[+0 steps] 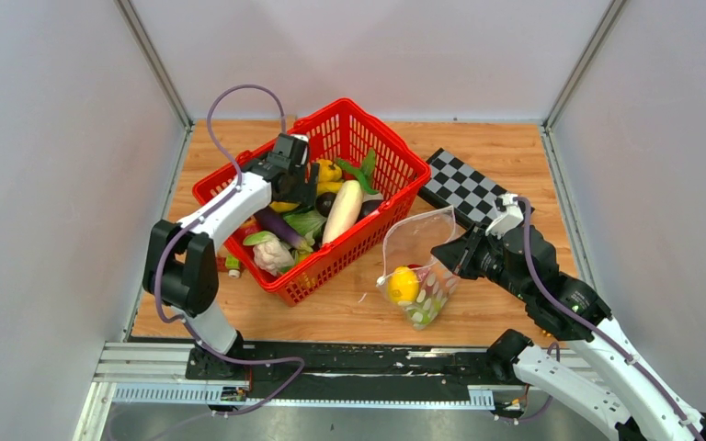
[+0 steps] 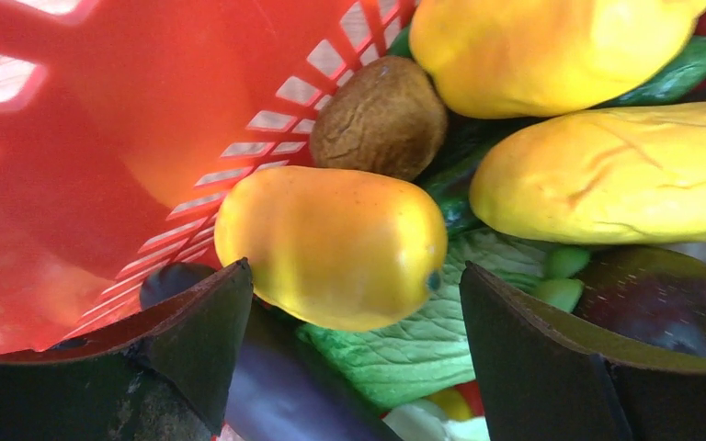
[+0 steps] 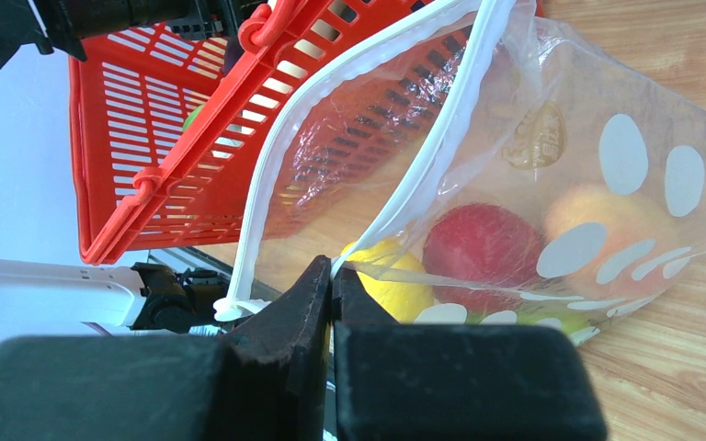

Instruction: Place the food in the zip-top bag and seal the zipper

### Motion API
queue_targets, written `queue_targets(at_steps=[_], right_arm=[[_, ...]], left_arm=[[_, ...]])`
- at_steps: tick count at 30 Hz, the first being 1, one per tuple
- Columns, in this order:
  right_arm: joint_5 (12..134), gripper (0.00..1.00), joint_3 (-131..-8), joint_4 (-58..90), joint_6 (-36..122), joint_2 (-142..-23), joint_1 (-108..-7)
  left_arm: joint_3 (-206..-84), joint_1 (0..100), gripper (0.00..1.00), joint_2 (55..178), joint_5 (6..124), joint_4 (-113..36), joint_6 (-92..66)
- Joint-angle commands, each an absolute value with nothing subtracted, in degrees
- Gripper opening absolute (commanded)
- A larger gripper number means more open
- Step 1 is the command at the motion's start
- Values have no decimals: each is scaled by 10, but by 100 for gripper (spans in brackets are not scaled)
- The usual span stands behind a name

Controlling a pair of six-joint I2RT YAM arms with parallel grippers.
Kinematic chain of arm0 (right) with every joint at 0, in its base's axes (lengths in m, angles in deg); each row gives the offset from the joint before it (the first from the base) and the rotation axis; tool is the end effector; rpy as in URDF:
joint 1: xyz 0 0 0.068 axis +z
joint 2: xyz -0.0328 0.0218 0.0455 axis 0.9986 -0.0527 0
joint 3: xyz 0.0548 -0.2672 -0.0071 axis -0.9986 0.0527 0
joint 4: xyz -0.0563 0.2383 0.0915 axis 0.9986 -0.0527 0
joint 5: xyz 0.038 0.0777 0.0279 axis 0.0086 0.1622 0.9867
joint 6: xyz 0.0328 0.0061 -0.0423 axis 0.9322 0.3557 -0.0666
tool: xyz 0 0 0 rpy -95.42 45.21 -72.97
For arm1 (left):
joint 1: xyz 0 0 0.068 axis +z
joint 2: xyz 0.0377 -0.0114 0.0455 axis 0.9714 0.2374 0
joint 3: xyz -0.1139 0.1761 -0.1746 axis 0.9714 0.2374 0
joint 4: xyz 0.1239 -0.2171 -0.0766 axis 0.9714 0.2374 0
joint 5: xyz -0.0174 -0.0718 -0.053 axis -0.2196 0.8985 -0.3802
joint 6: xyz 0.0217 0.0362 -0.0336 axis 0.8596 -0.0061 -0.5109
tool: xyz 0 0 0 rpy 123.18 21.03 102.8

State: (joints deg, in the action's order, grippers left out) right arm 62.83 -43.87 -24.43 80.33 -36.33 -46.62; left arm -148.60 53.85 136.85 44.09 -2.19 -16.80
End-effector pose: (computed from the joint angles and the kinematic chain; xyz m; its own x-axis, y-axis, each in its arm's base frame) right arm 0.0944 0.0779 0.3373 -0.6676 0.3464 -0.6590 -0.2031 0.7668 0.6089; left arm 0.3360 -0.1304 0.2627 -0.7860 0.0468 -0.6164 0.0505 0.9987 0.0114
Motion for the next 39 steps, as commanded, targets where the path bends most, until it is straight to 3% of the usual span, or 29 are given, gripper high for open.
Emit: queue_targets(at_steps=[1, 6, 15, 26, 39], right_arm=[[621, 3, -451, -227, 795, -361, -464], [629, 3, -445, -217, 799, -367, -464], [627, 3, -449, -217, 796, -371, -465], [633, 2, -450, -214, 799, -370, -465], [642, 0, -457, -216, 801, -369, -465]], left_arm=[[-1476, 541, 91, 1386, 405, -34, -148], [-1468, 541, 83, 1389, 396, -52, -133], [-1450, 541, 51, 1327, 397, -68, -160], [-1461, 541, 45, 1217, 435, -56, -156], [-1500, 517, 46, 1084, 674, -85, -218]])
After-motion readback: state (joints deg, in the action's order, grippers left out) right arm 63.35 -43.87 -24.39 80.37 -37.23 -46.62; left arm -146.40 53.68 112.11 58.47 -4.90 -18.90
